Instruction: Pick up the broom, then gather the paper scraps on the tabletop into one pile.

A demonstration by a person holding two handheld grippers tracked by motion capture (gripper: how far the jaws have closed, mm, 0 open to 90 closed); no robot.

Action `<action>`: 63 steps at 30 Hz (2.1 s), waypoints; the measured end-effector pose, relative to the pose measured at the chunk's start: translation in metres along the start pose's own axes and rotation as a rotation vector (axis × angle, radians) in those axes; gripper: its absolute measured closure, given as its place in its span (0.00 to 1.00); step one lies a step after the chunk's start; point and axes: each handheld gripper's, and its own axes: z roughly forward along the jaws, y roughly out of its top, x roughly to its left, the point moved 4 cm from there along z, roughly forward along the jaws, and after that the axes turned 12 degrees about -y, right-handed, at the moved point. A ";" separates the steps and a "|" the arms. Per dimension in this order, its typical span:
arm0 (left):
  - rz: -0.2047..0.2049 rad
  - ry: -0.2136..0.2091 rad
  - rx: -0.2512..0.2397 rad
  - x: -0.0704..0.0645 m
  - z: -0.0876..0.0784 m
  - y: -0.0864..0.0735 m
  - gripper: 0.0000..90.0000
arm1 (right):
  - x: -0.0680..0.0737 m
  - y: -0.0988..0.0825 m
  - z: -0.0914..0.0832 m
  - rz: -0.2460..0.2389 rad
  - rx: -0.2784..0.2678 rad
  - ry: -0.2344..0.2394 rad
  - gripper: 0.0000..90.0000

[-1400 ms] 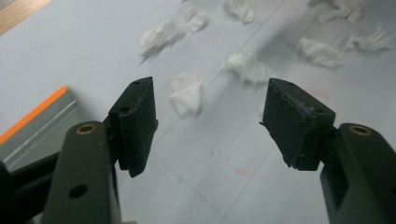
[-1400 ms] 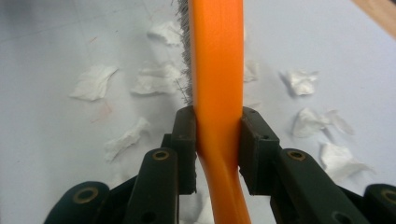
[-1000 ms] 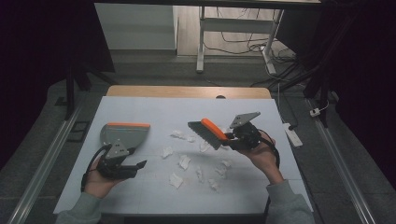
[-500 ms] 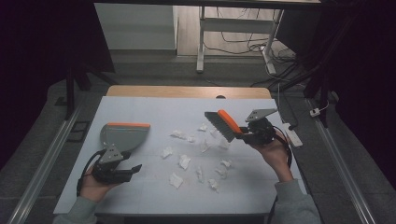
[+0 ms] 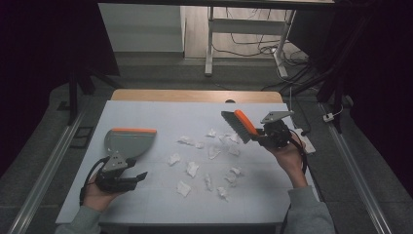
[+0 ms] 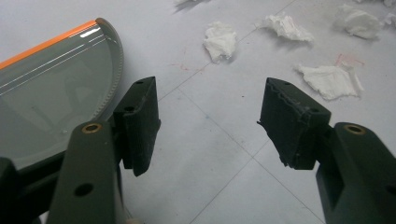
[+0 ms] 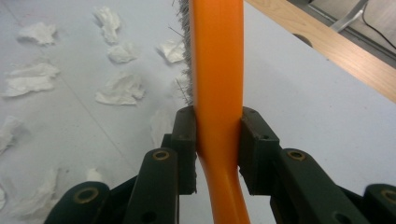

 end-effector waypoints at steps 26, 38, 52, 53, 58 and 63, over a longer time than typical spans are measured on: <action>0.020 0.019 -0.019 0.001 0.001 -0.001 0.40 | -0.026 0.018 0.074 -0.080 0.360 -0.088 0.78; 0.018 0.017 -0.013 0.001 0.003 -0.001 0.40 | -0.022 0.030 0.092 -0.139 0.418 -0.082 0.78; 0.020 0.002 -0.011 0.002 0.004 -0.003 0.41 | 0.033 0.033 0.071 -0.327 0.422 0.068 0.79; 0.020 0.001 -0.010 0.002 0.004 -0.003 0.41 | 0.039 0.032 0.067 -0.346 0.420 0.082 0.79; 0.023 -0.001 -0.008 0.002 0.005 -0.004 0.41 | 0.058 0.032 0.053 -0.359 0.392 0.160 0.78; 0.021 0.001 -0.010 0.002 0.005 -0.003 0.41 | 0.050 0.044 0.039 -0.315 0.302 0.133 0.78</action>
